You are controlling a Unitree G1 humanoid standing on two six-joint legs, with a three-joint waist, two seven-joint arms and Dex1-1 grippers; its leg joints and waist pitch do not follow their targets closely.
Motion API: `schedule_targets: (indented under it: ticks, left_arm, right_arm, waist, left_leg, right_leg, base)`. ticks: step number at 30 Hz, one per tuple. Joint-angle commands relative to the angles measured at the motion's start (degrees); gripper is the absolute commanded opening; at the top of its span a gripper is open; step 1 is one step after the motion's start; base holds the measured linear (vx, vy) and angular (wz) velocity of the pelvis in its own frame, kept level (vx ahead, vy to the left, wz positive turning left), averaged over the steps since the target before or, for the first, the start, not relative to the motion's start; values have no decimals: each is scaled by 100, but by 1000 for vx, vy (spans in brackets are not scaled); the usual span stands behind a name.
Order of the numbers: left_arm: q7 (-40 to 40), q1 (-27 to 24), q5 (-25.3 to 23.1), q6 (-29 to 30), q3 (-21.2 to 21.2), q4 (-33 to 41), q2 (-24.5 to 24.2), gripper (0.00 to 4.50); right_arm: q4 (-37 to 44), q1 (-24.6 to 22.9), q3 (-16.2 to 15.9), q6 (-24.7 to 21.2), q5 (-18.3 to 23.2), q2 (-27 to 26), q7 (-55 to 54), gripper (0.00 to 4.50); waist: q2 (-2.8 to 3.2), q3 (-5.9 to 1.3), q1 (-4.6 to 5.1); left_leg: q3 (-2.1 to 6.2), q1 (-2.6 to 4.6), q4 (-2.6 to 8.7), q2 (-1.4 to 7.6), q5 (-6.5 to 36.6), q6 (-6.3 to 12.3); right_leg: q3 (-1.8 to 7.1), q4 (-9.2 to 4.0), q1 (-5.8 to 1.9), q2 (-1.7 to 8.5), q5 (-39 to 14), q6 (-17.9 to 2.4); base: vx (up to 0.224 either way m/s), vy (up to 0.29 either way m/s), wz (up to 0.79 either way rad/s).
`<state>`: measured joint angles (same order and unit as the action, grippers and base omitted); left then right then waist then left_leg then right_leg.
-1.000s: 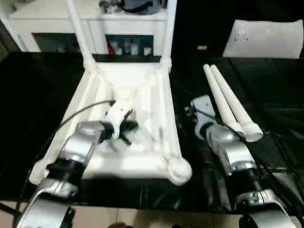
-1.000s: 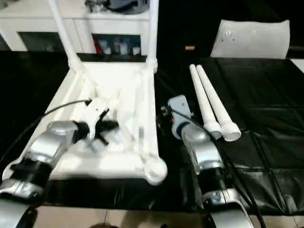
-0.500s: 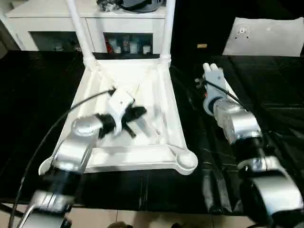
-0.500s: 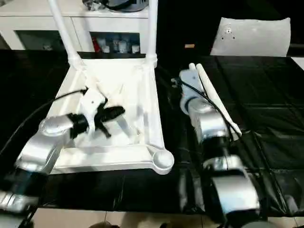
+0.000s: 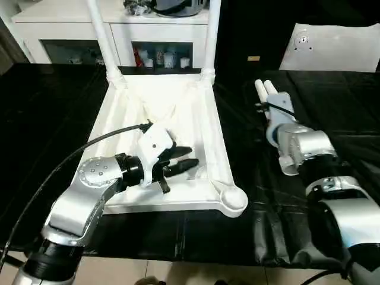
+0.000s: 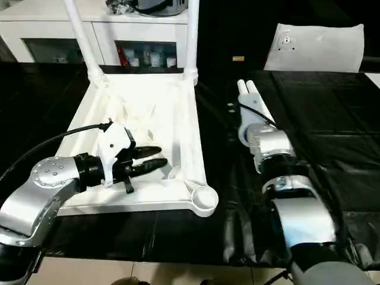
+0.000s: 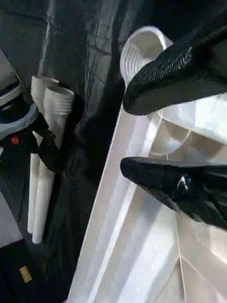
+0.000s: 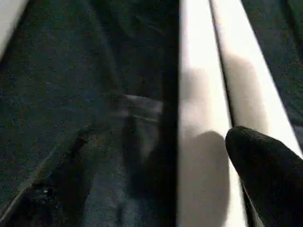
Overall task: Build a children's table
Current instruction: Pick table leg
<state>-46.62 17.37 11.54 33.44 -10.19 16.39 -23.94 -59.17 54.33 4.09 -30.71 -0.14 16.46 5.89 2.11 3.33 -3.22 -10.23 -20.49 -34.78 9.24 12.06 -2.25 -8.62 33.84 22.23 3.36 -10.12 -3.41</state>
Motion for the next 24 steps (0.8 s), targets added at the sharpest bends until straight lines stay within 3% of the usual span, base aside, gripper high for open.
schedule_targets:
  ticks: [1, 9, 16, 19, 24]
  left_arm:
    - [19, -20, 4, 76, -87, 89, -59, 210]
    - [63, -30, 9, 231, -161, 211, -103, 279]
    - [117, -7, -16, 230, -218, 236, -133, 336]
    - [127, 0, -4, 230, -230, 244, -119, 360]
    - [163, 8, 19, 200, -258, 241, -125, 407]
  right_arm:
    - [-55, 112, 41, 75, -46, 13, -74, 450]
    - [-490, 121, 266, -71, 216, 70, 154, 450]
    - [-733, 171, 439, -216, 368, 85, 253, 377]
    - [-818, 218, 483, -328, 411, 90, 320, 366]
    - [-928, 318, 395, -508, 346, 137, 537, 323]
  waist:
    - [-53, -372, 8]
    - [-43, -363, 34]
    - [-57, -375, 39]
    - [-62, -375, 40]
    - [-59, -380, 35]
  left_leg:
    - [172, 13, 338, 425, 609, 266]
    - [178, 21, 329, 427, 770, 256]
    - [173, 2, 316, 419, 689, 300]
    - [173, 7, 315, 423, 700, 283]
    - [168, -1, 306, 418, 693, 294]
  right_leg:
    - [488, -394, -331, 636, -1531, -787]
    - [470, -420, -311, 617, -1756, -711]
    - [465, -401, -324, 623, -1682, -771]
    - [462, -406, -320, 623, -1742, -750]
    - [459, -406, -324, 618, -1726, -770]
  base:
    - [0, 0, 0]
    - [0, 0, 0]
    - [0, 0, 0]
    - [0, 0, 0]
    - [0, 0, 0]
